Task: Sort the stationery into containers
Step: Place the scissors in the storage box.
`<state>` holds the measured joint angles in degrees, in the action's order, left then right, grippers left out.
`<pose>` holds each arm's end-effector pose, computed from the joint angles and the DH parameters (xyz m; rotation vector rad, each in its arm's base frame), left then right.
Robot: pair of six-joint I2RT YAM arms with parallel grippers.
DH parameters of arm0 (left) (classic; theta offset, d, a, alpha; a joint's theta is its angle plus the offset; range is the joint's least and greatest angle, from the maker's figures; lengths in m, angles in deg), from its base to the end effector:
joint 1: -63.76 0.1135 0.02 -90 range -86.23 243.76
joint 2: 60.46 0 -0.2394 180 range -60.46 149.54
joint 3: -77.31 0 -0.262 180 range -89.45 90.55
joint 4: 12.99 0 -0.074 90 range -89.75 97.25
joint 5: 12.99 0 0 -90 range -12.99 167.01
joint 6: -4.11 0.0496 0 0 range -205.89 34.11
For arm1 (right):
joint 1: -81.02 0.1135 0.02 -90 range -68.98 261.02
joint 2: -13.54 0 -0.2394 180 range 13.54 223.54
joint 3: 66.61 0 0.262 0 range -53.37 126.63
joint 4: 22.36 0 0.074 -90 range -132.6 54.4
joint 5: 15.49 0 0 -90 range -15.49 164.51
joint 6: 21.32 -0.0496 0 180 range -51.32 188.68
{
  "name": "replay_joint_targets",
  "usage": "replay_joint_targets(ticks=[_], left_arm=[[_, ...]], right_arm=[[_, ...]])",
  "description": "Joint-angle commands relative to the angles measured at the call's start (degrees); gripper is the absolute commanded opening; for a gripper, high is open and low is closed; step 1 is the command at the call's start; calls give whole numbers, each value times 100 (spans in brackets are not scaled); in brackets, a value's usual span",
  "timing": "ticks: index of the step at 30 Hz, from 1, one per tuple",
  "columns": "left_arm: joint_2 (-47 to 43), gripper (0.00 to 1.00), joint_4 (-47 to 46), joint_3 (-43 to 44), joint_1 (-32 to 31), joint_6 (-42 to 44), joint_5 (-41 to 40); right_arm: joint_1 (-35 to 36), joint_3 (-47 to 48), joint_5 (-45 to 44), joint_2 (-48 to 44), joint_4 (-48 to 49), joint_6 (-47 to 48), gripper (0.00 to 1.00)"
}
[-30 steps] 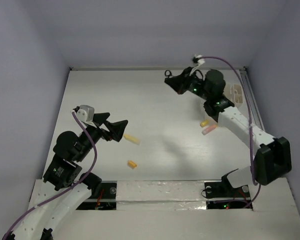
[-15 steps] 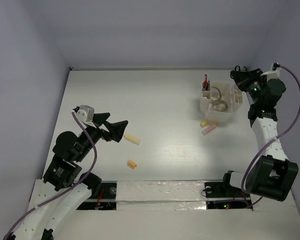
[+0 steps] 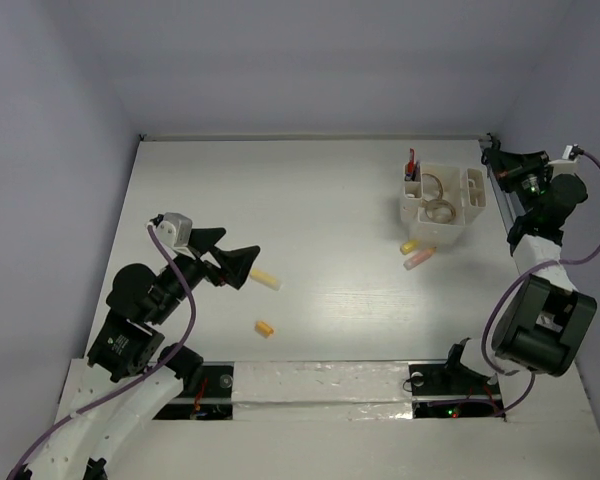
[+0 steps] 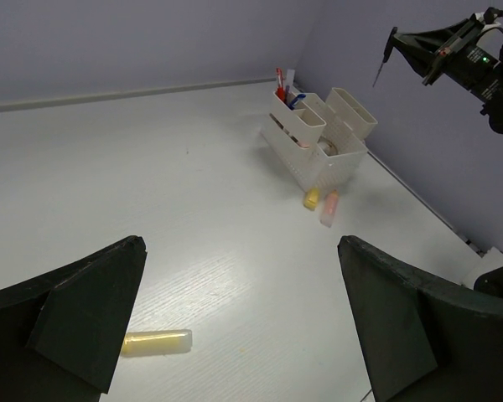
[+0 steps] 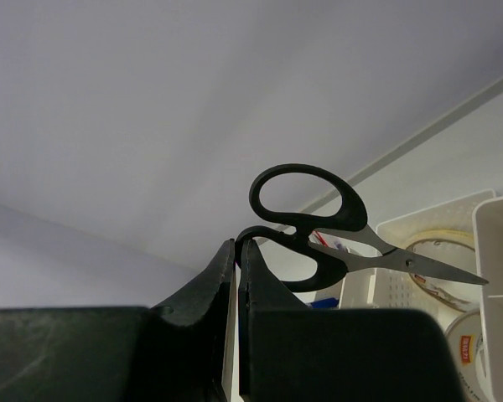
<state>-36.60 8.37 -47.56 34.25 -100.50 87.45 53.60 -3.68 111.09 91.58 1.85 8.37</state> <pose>0.1226 -0.0797 0.3675 0.3409 1.4035 -0.7632 0.3116 -0.1284 0.2974 0.5820 1.3931 0.9137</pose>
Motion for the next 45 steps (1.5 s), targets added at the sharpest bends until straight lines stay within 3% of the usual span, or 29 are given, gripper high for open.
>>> replay_joint_targets(ticks=[1, 25, 26, 30, 33, 38, 45], left_arm=[[-4, 99, -337, -23, 16, 29, 99], [365, 99, -434, -40, 394, 20, 327], [374, 99, -434, -40, 394, 20, 319], [383, 99, -452, -40, 446, 20, 345], [392, 99, -469, -49, 447, 11, 406], [383, 99, -487, -58, 500, 2, 477], [295, 99, -487, -67, 552, -7, 494]], right_arm=[[-88, 32, 280, 308, 1000, -358, 0], [-141, 155, 227, 1899, 2030, -912, 0], [-141, 172, 201, 1890, 1951, -886, 2], [-141, 207, -45, 1671, 1040, -361, 36], [-141, 286, -256, 1417, 327, 106, 49], [-89, 339, -652, 969, -483, 581, 66], [237, 349, -1029, 458, -1248, 1240, 70]])
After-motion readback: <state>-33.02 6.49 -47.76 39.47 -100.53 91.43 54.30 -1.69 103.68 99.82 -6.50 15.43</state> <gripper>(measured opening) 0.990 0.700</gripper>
